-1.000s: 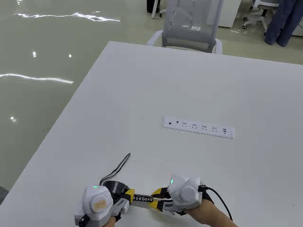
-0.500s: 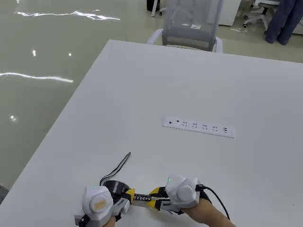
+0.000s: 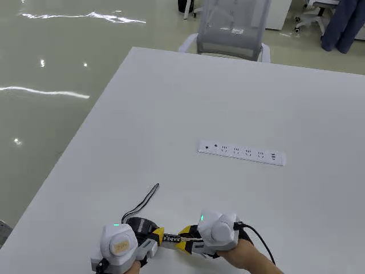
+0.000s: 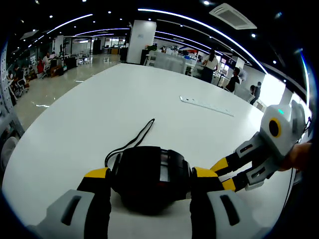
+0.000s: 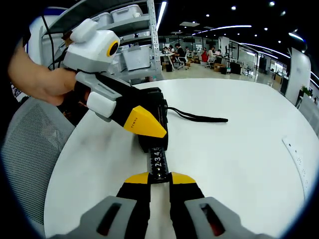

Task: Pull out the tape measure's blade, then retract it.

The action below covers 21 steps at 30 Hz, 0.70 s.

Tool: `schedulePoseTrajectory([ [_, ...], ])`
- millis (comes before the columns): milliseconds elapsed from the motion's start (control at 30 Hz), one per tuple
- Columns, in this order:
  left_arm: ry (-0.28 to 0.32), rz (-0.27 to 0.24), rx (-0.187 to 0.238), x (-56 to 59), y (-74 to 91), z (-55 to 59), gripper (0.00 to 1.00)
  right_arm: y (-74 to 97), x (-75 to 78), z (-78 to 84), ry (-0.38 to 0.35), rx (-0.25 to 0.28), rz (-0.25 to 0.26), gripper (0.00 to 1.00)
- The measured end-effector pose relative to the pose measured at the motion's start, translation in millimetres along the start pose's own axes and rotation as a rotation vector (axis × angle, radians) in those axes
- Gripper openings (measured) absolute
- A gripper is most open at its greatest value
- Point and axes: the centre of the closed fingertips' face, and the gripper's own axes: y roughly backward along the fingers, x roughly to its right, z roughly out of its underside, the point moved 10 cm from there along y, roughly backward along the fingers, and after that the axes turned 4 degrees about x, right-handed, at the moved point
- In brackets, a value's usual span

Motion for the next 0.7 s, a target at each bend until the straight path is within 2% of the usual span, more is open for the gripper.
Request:
schedulePoseTrajectory([
  [700,-0.006,0.012,-0.007,-1.4,-1.9,1.1,0.62,-10.4,-1.4,-4.6,0.003,0.0,-0.008,0.13],
])
